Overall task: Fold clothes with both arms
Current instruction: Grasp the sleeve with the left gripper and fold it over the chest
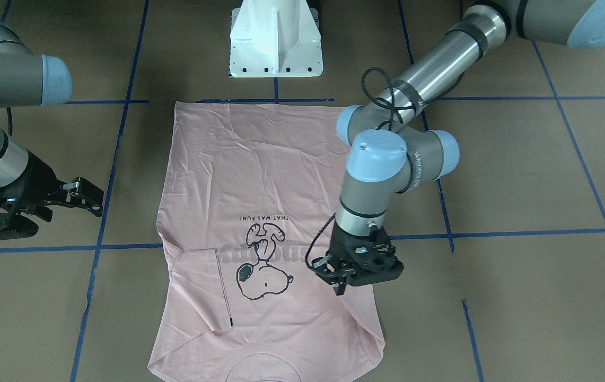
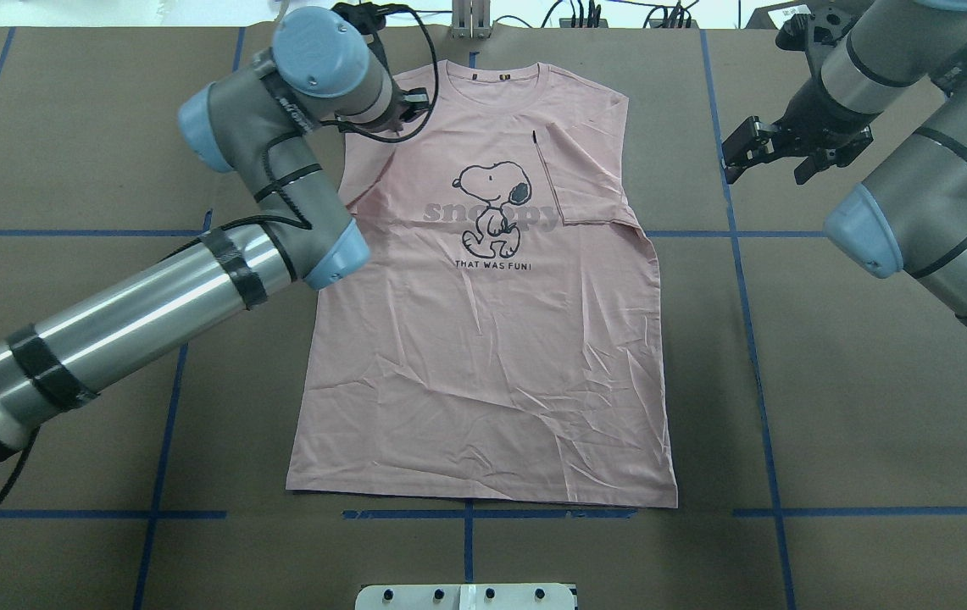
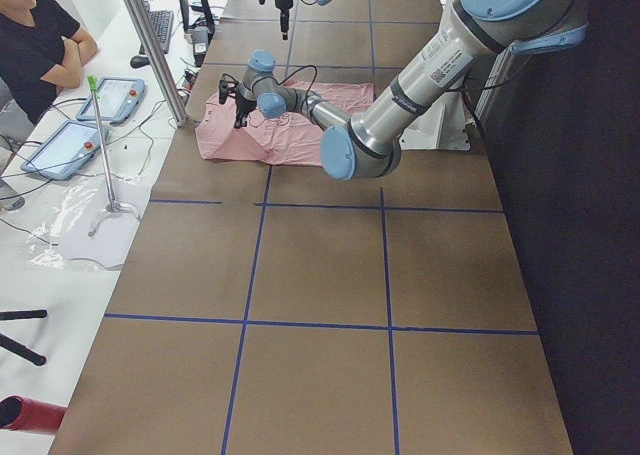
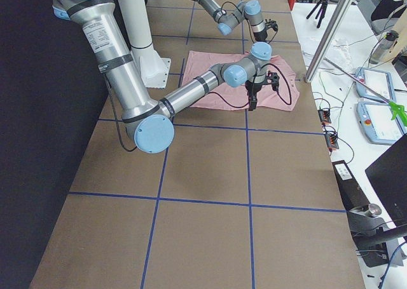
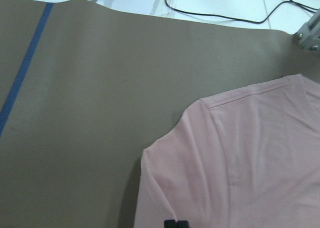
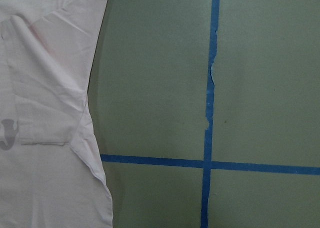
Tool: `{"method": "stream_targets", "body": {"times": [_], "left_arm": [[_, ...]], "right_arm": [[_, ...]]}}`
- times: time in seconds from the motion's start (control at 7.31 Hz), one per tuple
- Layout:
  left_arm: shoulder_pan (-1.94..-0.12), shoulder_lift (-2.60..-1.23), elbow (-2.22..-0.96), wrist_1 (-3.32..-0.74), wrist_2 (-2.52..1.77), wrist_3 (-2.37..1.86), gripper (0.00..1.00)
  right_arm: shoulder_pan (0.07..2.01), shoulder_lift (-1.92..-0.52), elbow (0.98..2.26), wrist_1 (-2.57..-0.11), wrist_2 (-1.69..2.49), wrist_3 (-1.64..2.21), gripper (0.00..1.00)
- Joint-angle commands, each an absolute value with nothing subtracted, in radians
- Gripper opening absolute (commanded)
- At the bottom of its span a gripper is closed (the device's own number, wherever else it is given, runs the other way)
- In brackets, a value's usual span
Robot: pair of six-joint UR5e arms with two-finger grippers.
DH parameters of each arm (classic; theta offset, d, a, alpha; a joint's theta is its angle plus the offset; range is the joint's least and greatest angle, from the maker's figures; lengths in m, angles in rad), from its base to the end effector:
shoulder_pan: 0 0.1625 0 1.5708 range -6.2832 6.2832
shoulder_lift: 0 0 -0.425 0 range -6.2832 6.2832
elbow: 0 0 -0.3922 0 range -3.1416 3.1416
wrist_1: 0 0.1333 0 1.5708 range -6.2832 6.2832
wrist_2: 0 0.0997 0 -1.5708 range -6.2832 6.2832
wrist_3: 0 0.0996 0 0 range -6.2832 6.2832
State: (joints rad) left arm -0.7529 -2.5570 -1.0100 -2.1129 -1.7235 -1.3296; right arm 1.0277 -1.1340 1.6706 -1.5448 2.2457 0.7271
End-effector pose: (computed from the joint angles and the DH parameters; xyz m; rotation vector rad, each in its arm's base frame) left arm 0.5390 -0.6669 0.2089 0.3392 0.9222 -0.3964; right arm -0.2713 -0.5869 0.3597 0.0457 -0.8482 -0.0170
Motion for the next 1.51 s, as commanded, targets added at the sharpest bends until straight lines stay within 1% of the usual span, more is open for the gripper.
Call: {"method": "stream_targets", "body": {"times": [0.0, 0.27, 0.41, 0.55, 0.68, 0.96, 1.09, 1.23, 1.37], "left_arm": [[-0.730, -2.617, -0.924, -2.111, -1.710, -1.376, 0.00], [-0.726, -2.617, -0.922, -2.115, -1.700, -1.436, 0.00], [-0.726, -2.617, -0.922, -2.140, -1.701, -1.431, 0.86], [-0.724, -2.615, -0.937, -2.170, -1.706, -1.434, 1.00], [-0.721, -2.600, -0.995, -2.178, -1.710, -1.431, 1.00], [-0.713, -2.507, -1.163, -2.127, -1.797, -1.421, 1.00], [-0.715, -2.444, -1.299, -2.041, -1.837, -1.420, 1.00], [-0.707, -2.365, -1.457, -1.937, -1.841, -1.416, 1.00], [-0.678, -2.273, -1.614, -1.837, -1.853, -1.385, 1.00]], "right_arm": [[1.028, -1.134, 1.672, -1.545, 2.247, 0.727, 1.00], [1.026, -1.132, 1.671, -1.545, 2.246, 0.729, 1.00], [1.026, -1.132, 1.671, -1.545, 2.244, 0.729, 1.00], [1.026, -1.134, 1.672, -1.545, 2.246, 0.729, 1.00], [1.026, -1.138, 1.674, -1.545, 2.246, 0.729, 1.00], [1.025, -1.189, 1.715, -1.543, 2.246, 0.733, 1.00], [1.008, -1.240, 1.770, -1.542, 2.243, 0.741, 1.00], [0.956, -1.305, 1.842, -1.502, 2.227, 0.847, 1.00], [0.875, -1.371, 1.895, -1.370, 2.153, 1.017, 1.00]]}}
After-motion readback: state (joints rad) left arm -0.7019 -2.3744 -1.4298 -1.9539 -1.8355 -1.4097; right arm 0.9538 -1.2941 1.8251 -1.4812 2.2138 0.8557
